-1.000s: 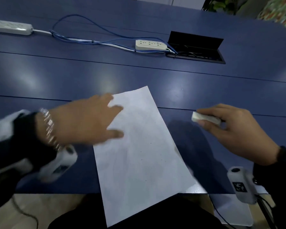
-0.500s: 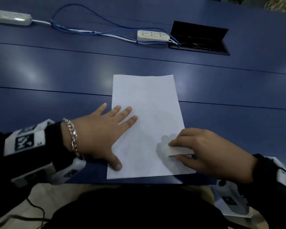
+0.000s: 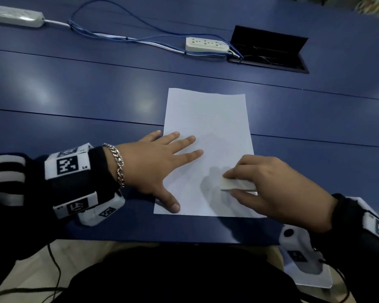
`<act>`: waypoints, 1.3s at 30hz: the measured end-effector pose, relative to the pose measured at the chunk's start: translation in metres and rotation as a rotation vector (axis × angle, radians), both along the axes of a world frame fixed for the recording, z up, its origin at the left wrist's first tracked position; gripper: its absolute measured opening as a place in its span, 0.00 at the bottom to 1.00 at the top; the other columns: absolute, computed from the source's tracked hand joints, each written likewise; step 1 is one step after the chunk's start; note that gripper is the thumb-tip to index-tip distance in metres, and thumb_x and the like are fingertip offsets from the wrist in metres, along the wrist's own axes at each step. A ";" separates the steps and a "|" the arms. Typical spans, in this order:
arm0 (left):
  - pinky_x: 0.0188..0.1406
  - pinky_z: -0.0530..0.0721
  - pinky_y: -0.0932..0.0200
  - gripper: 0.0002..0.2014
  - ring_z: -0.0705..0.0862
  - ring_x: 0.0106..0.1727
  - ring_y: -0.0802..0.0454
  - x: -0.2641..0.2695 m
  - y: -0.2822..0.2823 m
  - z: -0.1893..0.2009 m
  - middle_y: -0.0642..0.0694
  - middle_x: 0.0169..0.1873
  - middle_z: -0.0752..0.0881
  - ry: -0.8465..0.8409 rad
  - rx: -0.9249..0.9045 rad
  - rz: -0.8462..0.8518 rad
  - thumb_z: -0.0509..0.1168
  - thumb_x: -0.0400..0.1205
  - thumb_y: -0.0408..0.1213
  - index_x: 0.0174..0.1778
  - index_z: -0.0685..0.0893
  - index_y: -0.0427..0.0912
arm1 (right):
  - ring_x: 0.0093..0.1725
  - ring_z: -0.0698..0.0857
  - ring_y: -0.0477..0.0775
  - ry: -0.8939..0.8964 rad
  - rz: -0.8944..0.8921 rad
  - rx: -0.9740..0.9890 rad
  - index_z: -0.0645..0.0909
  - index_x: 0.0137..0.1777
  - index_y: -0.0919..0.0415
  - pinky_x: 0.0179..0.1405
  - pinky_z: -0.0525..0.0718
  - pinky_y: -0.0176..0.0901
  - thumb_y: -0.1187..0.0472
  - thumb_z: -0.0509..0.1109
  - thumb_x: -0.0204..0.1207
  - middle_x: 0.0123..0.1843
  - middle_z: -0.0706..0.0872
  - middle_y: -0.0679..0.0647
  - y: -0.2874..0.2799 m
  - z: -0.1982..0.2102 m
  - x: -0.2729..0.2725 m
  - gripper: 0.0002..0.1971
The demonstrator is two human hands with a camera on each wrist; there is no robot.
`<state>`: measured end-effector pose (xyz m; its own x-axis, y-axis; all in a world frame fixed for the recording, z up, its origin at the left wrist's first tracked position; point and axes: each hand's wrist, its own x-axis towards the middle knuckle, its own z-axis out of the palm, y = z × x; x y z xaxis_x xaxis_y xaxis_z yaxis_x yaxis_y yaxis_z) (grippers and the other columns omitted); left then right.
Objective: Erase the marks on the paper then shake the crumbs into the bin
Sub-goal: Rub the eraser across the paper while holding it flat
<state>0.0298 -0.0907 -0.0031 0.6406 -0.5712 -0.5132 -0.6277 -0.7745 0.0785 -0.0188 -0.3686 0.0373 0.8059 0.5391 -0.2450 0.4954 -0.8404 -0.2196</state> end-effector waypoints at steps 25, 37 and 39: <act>0.87 0.37 0.26 0.70 0.36 0.92 0.36 -0.028 -0.026 -0.004 0.49 0.90 0.27 -0.132 0.043 0.074 0.47 0.60 0.94 0.89 0.26 0.58 | 0.47 0.85 0.51 -0.049 -0.035 -0.027 0.87 0.53 0.49 0.42 0.86 0.51 0.40 0.54 0.77 0.47 0.83 0.44 0.019 -0.016 -0.011 0.23; 0.86 0.35 0.24 0.67 0.25 0.89 0.36 0.009 -0.037 -0.004 0.59 0.86 0.20 0.040 0.008 0.008 0.62 0.64 0.88 0.85 0.23 0.69 | 0.49 0.85 0.49 -0.063 -0.132 0.071 0.89 0.59 0.46 0.51 0.85 0.51 0.40 0.70 0.76 0.48 0.86 0.42 0.001 -0.016 0.024 0.18; 0.84 0.33 0.20 0.70 0.20 0.86 0.34 0.012 -0.037 -0.004 0.60 0.83 0.16 0.073 0.024 0.044 0.64 0.61 0.89 0.83 0.20 0.71 | 0.49 0.85 0.51 -0.090 -0.147 0.073 0.88 0.56 0.48 0.49 0.84 0.51 0.41 0.68 0.78 0.47 0.85 0.44 0.008 -0.018 0.015 0.16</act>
